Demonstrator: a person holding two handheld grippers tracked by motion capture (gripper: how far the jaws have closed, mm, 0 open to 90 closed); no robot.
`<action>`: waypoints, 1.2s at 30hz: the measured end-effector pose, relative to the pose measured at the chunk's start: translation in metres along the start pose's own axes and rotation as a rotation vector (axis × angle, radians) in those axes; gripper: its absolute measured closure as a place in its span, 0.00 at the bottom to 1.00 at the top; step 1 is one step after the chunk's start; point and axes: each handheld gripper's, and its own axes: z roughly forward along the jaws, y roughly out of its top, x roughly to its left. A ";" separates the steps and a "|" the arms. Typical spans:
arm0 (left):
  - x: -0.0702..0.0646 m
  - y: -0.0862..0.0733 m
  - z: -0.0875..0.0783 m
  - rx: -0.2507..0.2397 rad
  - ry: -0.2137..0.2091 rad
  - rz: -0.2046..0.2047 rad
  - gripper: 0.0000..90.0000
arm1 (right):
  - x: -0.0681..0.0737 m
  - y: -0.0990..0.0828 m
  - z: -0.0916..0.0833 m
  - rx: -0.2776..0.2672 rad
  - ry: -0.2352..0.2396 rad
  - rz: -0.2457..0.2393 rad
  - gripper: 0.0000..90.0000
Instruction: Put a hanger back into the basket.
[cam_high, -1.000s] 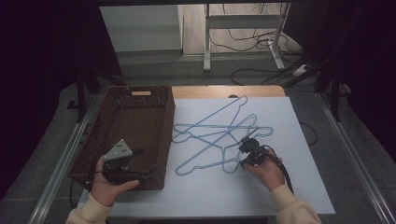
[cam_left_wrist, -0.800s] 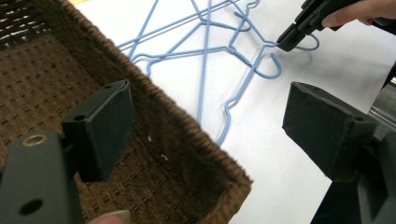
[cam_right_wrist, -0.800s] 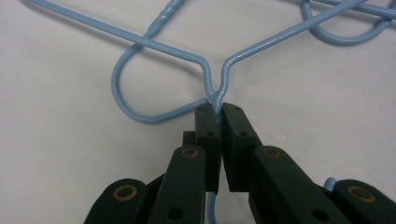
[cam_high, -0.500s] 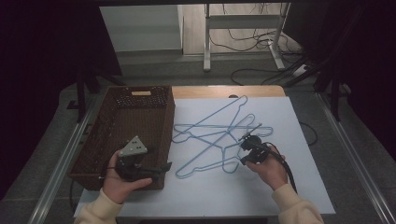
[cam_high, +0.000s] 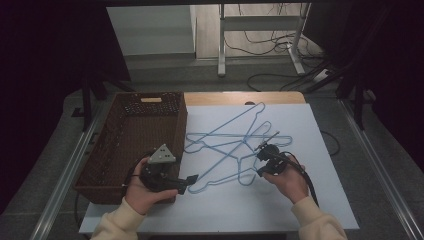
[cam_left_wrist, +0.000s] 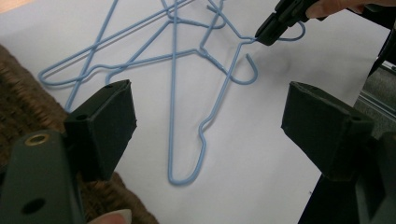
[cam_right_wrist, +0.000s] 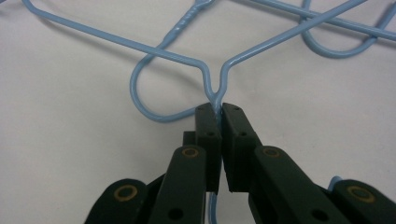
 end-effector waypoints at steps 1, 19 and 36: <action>-0.001 0.002 0.002 0.003 -0.002 0.005 0.20 | 0.001 0.000 0.000 0.001 0.000 0.000 0.96; -0.021 0.020 0.075 0.120 -0.047 0.049 0.20 | 0.000 0.000 -0.005 0.002 0.008 -0.005 0.96; -0.026 0.020 0.136 0.191 -0.045 0.090 0.24 | 0.001 0.000 -0.007 0.001 0.009 -0.007 0.96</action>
